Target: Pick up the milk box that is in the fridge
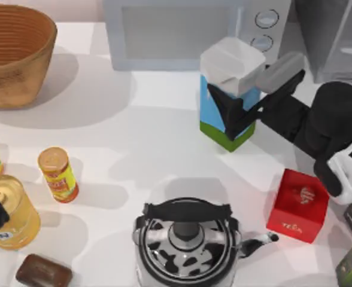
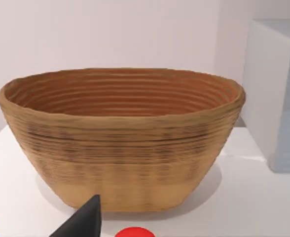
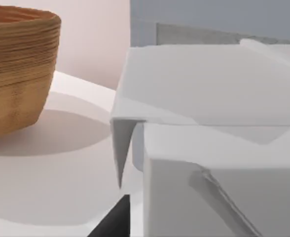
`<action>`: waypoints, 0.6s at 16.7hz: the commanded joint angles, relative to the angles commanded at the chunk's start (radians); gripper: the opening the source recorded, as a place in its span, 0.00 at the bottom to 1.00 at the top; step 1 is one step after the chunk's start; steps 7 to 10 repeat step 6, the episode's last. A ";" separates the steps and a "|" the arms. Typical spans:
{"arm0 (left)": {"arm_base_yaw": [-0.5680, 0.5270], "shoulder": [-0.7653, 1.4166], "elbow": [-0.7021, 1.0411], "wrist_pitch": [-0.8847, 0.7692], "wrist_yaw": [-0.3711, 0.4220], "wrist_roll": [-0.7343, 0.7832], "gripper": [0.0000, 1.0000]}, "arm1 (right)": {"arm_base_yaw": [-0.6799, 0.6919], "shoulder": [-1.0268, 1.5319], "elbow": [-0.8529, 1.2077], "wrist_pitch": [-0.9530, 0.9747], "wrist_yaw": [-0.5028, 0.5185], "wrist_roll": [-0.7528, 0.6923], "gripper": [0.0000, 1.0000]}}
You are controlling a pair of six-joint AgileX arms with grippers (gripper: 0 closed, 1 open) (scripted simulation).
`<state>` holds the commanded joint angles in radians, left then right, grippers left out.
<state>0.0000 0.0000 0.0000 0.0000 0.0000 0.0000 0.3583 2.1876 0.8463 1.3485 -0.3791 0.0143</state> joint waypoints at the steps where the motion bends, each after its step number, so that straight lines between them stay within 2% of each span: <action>1: 0.000 0.000 0.000 0.000 0.000 0.000 1.00 | 0.000 0.000 0.000 0.000 0.000 0.000 1.00; 10: 0.000 0.000 0.000 0.000 0.000 0.000 1.00 | 0.000 0.000 0.000 0.000 0.000 0.000 1.00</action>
